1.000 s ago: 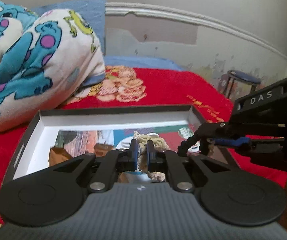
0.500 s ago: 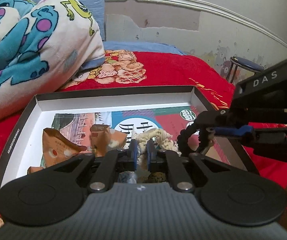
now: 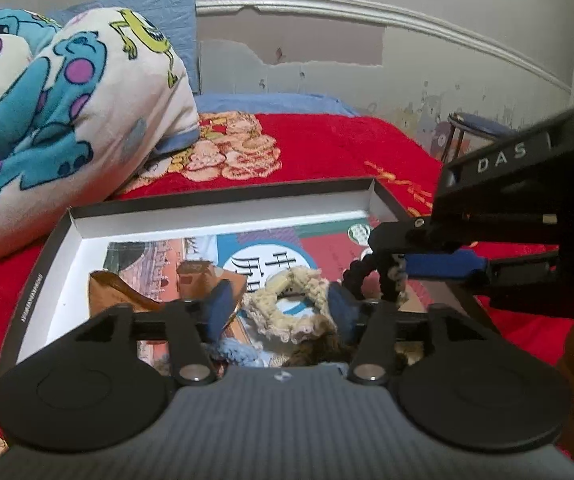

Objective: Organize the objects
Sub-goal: 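Open both tools to drop the hair ties into the black box, then move both open tools to the blue binder clips on the quilt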

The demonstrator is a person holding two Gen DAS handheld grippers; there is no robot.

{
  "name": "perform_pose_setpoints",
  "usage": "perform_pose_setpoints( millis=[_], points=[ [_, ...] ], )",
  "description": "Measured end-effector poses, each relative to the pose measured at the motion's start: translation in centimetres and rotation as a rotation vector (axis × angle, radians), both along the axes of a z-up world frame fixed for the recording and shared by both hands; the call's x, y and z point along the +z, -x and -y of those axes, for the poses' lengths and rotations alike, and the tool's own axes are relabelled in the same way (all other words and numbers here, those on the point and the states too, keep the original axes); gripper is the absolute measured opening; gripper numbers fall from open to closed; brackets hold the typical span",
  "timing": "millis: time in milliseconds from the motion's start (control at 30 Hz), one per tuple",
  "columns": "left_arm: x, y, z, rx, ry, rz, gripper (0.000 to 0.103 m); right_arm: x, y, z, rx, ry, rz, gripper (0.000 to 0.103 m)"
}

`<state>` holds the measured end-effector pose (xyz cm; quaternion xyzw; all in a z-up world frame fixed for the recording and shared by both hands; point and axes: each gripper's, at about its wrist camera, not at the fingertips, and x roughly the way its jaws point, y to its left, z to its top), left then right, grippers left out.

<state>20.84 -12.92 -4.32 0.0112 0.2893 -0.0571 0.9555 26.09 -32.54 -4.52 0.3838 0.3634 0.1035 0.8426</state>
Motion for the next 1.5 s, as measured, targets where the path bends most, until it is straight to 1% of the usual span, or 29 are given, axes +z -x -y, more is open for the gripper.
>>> perform_pose_setpoints(
  millis=[67,133,200,300,333,433,467,500,533,600,633,667,733,833,867,900,967,1133,1233,1333,1400,1500],
  points=[
    [0.6,0.2,-0.2,0.002,0.001,0.016,0.074,0.3,0.2,0.1,0.000,-0.009,0.013,0.027],
    [1.1,0.5,-0.3,0.002,-0.002,0.033,0.079,0.9,0.5,0.3,0.001,-0.016,0.034,0.032],
    [1.7,0.8,-0.5,0.000,-0.003,0.049,0.082,1.4,0.8,0.6,-0.001,-0.027,0.054,0.043],
    [2.6,1.3,-0.7,0.001,-0.005,0.071,0.087,2.5,1.3,0.9,-0.006,-0.037,0.090,0.047],
    [2.9,1.4,-0.7,-0.002,-0.009,0.075,0.088,2.9,1.5,1.1,-0.008,-0.038,0.102,0.048],
    [4.4,1.9,-0.7,-0.017,-0.029,0.094,0.088,4.6,2.5,1.4,-0.016,-0.020,0.146,0.055],
    [5.0,2.1,-0.8,-0.023,-0.034,0.104,0.089,5.4,2.9,1.4,-0.021,-0.007,0.164,0.059],
    [5.9,2.3,-0.9,-0.034,-0.040,0.116,0.091,6.2,3.4,1.5,-0.024,0.010,0.184,0.064],
    [6.6,2.6,-1.0,-0.043,-0.045,0.127,0.094,7.1,4.0,1.5,-0.025,0.027,0.208,0.066],
    [8.2,3.3,-1.2,-0.062,-0.046,0.166,0.099,9.0,5.3,1.6,-0.038,0.050,0.254,0.081],
    [9.1,3.7,-1.3,-0.074,-0.044,0.188,0.103,9.8,6.1,1.6,-0.048,0.061,0.281,0.084],
    [9.8,4.0,-1.3,-0.085,-0.041,0.206,0.103,10.6,6.8,1.5,-0.055,0.071,0.307,0.087],
    [11.1,4.6,-1.4,-0.103,-0.038,0.225,0.103,12.3,8.4,1.2,-0.056,0.099,0.357,0.088],
    [12.8,5.8,-1.7,-0.122,-0.049,0.247,0.103,14.4,10.4,0.7,-0.070,0.129,0.402,0.091],
    [13.2,6.4,-1.9,-0.138,-0.054,0.252,0.103,15.0,11.1,0.6,-0.079,0.132,0.413,0.094],
    [13.6,6.9,-2.2,-0.157,-0.060,0.252,0.103,15.5,11.9,0.5,-0.089,0.134,0.425,0.098],
    [13.9,8.0,-2.7,-0.183,-0.078,0.250,0.103,16.5,13.4,0.1,-0.112,0.140,0.455,0.100],
    [14.5,10.6,-3.7,-0.190,-0.138,0.262,0.103,18.1,16.8,-1.1,-0.154,0.189,0.486,0.101],
    [14.7,11.9,-4.2,-0.207,-0.124,0.239,0.103,18.4,18.5,-1.8,-0.177,0.224,0.494,0.101],
    [14.8,13.2,-4.7,-0.226,-0.097,0.216,0.103,17.9,20.4,-2.0,-0.213,0.222,0.487,0.101],
    [14.6,14.1,-4.8,-0.248,-0.072,0.199,0.103,17.4,21.5,-2.0,-0.239,0.225,0.472,0.101],
    [13.8,15.1,-4.5,-0.281,-0.049,0.179,0.103,16.5,23.0,-1.9,-0.278,0.256,0.444,0.101]
  ],
)
